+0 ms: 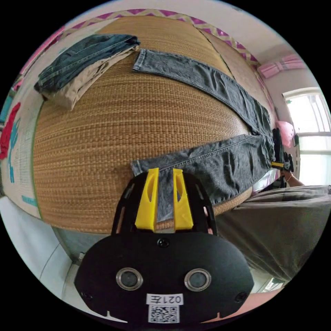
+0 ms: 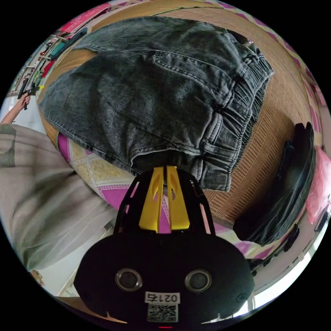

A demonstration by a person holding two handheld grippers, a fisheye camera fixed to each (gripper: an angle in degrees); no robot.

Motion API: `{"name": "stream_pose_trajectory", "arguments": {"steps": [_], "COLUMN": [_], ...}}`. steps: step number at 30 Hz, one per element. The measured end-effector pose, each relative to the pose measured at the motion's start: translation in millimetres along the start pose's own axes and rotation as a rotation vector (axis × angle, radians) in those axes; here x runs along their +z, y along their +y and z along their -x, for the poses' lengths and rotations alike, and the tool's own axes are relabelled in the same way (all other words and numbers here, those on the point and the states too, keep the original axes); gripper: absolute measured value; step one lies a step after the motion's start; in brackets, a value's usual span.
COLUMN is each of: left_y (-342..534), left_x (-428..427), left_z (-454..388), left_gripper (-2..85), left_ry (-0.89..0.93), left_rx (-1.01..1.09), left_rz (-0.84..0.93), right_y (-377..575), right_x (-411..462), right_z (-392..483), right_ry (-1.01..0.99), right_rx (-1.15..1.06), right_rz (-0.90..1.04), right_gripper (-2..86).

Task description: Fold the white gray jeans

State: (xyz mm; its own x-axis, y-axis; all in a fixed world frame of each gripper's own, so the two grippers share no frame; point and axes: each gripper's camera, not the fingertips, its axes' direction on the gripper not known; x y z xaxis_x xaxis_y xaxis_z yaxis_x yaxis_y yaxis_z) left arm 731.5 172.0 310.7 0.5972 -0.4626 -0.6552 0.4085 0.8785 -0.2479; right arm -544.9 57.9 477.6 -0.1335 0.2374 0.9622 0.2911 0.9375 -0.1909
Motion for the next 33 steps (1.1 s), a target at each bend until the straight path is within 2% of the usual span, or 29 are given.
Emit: {"name": "stream_pose_trajectory", "arguments": {"steps": [2,6,7,10,13,17,20,22,30,33], "left_y": [54,169,183,243,285,337,366,382,415,411], "left_x": [14,68,78,134,188,238,260,270,338,351], "left_z": [-3,-12,-13,-19,-21,-13,-12,-12,5,13], "left_gripper": [11.8,11.5,11.5,12.6,15.9,15.8,15.7,16.2,13.5,12.3], "left_ry": [0.016,0.169,0.199,0.308,0.353,0.402,0.440,0.436,0.518,0.494], "left_rx": [-0.040,-0.234,-0.264,-0.401,-0.525,-0.692,-0.745,-0.761,-0.863,-0.869], "left_rz": [-0.033,-0.179,-0.202,-0.335,-0.408,-0.505,-0.545,-0.563,-0.637,-0.657], "right_y": [26,129,161,225,264,284,305,317,341,350], "right_x": [-7,-15,-2,49,104,151,173,194,233,246], "right_z": [-9,-55,-66,-83,-87,-79,-74,-74,-82,-85], "right_ry": [-0.083,-0.307,-0.376,-0.573,-0.801,-0.861,-0.887,-0.997,-0.966,-0.966], "right_rx": [0.105,0.566,0.710,0.965,1.093,1.135,1.144,1.118,1.103,1.106], "right_rz": [-0.074,-0.396,-0.455,-0.537,-0.616,-0.572,-0.622,-0.650,-0.602,-0.599], "right_gripper": [1.7,5.9,6.8,8.8,10.5,11.5,11.4,11.8,10.5,10.4]}}
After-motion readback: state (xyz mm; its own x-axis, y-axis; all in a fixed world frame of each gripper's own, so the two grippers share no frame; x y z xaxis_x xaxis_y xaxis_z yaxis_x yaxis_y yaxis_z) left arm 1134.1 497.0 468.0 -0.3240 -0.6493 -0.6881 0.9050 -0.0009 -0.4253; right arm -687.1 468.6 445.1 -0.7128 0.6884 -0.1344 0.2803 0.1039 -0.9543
